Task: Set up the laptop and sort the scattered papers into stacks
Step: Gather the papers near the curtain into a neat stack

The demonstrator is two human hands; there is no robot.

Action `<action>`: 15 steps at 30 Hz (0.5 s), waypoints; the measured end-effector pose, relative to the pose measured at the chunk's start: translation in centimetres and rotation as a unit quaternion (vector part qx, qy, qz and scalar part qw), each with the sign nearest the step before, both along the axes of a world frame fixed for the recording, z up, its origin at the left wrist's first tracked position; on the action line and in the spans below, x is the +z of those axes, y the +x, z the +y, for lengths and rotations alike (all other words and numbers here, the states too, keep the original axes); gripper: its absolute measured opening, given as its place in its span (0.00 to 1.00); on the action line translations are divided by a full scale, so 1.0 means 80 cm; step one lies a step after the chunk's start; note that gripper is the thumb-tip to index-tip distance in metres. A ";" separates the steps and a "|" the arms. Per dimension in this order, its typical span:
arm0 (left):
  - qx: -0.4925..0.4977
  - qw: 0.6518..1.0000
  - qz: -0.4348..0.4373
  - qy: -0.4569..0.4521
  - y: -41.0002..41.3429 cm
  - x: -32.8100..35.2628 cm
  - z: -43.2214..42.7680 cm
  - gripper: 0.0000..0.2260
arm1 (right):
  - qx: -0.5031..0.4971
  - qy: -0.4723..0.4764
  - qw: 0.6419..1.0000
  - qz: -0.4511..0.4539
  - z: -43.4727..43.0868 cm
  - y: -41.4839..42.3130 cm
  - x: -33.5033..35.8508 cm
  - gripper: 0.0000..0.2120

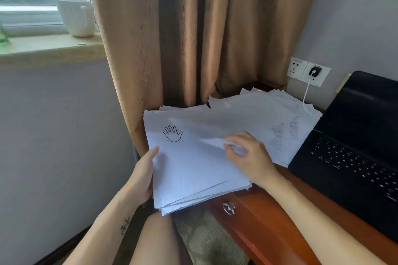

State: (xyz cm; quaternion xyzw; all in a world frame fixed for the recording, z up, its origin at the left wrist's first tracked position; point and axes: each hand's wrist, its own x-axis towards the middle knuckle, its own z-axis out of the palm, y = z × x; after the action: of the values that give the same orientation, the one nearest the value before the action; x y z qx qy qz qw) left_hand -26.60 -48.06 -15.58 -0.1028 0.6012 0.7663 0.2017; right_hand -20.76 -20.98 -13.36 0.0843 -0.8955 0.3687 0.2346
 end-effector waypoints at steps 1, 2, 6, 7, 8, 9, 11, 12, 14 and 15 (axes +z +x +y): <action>0.001 1.000 -0.003 0.016 -0.002 -0.001 -0.001 0.20 | 0.018 0.051 0.998 0.024 -0.001 0.014 -0.006 0.13; -0.005 1.000 -0.001 0.031 -0.005 -0.002 -0.003 0.23 | 0.033 0.103 0.993 0.045 -0.001 0.029 -0.012 0.14; -0.042 0.999 0.004 0.021 -0.004 0.004 -0.005 0.21 | -0.002 0.146 0.989 0.018 0.010 0.073 -0.023 0.16; -0.059 0.998 0.014 -0.001 -0.002 0.005 -0.002 0.17 | -0.015 0.114 0.993 -0.022 0.014 0.081 -0.023 0.19; -0.069 0.997 0.030 -0.034 -0.001 0.006 0.000 0.13 | -0.014 0.066 0.995 -0.069 0.017 0.087 -0.022 0.22; -0.072 0.994 0.044 -0.071 0.000 0.006 0.002 0.11 | -0.003 0.005 0.994 -0.111 0.019 0.092 -0.019 0.23; -0.075 0.990 0.055 -0.109 0.003 0.007 0.004 0.12 | 0.025 -0.142 0.977 -0.159 0.023 0.096 -0.016 0.29; -0.077 0.989 0.058 -0.115 0.004 0.008 0.004 0.12 | 0.033 -0.212 0.962 -0.167 0.024 0.094 -0.014 0.31; -0.081 0.987 0.063 -0.124 0.005 0.010 0.002 0.12 | 0.014 -0.293 0.939 -0.179 0.022 0.083 -0.007 0.30; -0.080 0.986 0.066 -0.128 0.006 0.010 0.001 0.11 | -0.011 -0.308 0.932 -0.189 0.019 0.075 -0.002 0.25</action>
State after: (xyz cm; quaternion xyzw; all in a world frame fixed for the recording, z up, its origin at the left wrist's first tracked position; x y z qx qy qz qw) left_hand -26.16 -47.96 -14.82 -0.0283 0.7126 0.6698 0.2070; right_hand -14.76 -19.45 -13.54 -0.0732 -0.7664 0.6331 0.0797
